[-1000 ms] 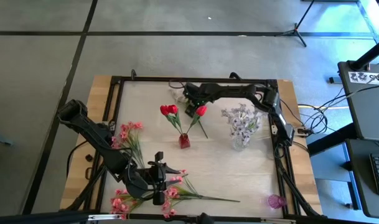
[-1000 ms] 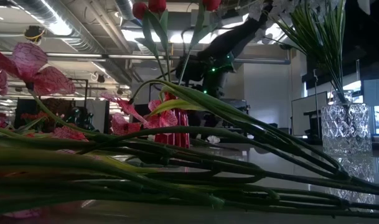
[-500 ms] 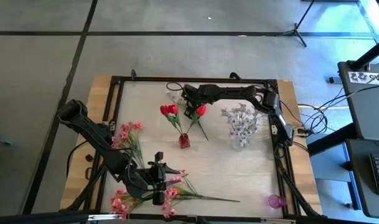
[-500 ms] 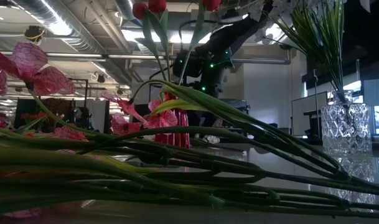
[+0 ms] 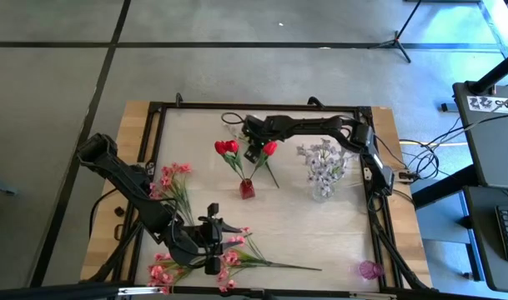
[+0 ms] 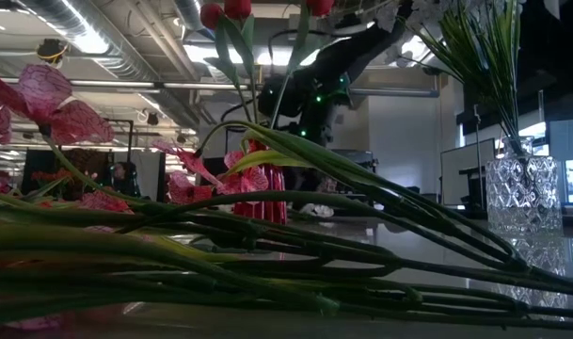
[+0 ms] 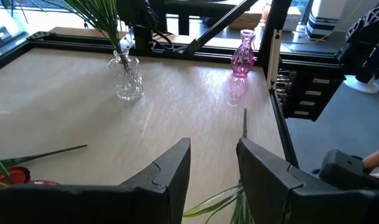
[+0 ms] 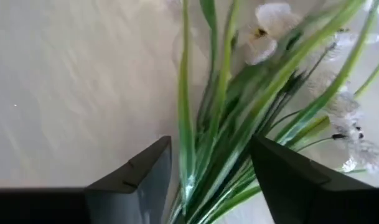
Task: Sort flowers into vase by color
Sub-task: Put the white flowers into the transparent vase
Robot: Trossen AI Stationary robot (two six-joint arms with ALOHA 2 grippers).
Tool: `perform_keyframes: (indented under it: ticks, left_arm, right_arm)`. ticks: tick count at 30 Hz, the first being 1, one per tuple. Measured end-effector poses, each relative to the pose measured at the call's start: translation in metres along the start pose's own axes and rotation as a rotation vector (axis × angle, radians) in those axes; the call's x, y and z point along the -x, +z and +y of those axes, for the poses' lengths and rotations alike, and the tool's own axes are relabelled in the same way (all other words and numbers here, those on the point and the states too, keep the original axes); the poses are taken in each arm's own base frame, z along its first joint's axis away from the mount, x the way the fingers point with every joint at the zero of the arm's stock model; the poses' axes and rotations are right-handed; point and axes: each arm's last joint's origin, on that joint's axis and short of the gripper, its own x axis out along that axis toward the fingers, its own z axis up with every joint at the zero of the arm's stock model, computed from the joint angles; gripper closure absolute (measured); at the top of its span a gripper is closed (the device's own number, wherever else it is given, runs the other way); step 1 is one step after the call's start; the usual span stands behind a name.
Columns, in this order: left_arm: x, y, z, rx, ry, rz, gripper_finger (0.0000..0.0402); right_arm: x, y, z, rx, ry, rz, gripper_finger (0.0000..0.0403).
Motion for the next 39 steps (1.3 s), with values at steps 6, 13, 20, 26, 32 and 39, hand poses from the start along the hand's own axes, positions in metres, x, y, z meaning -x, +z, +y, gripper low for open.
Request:
perform_keyframes:
  ticks: [6,13,20,26,32,39]
  left_arm:
    - [0.0,0.0,0.0,0.001,-0.001,-0.001,0.0273]
    - [0.0,0.0,0.0,0.002,0.0,-0.003,0.0273]
    - [0.0,0.001,0.001,0.004,0.042,-0.025,0.0273]
    - [0.002,0.001,-0.001,0.009,0.039,-0.031,0.0273]
    - [0.002,0.001,-0.001,0.01,0.04,-0.032,0.0273]
    - [0.004,0.001,-0.003,0.012,0.052,-0.049,0.0273]
  right_arm:
    - [-0.007,-0.008,-0.002,-0.017,-0.01,0.025,0.0247]
    - [-0.007,-0.007,-0.003,0.001,-0.03,0.008,0.0328]
    - [0.029,0.011,0.002,0.013,-0.012,-0.101,0.0386]
    - [0.118,0.025,-0.001,0.014,-0.075,-0.345,0.0384]
    - [0.233,0.018,-0.005,0.025,-0.068,-0.676,0.0388]
    - [0.361,-0.034,0.01,0.149,0.066,-1.102,0.0396]
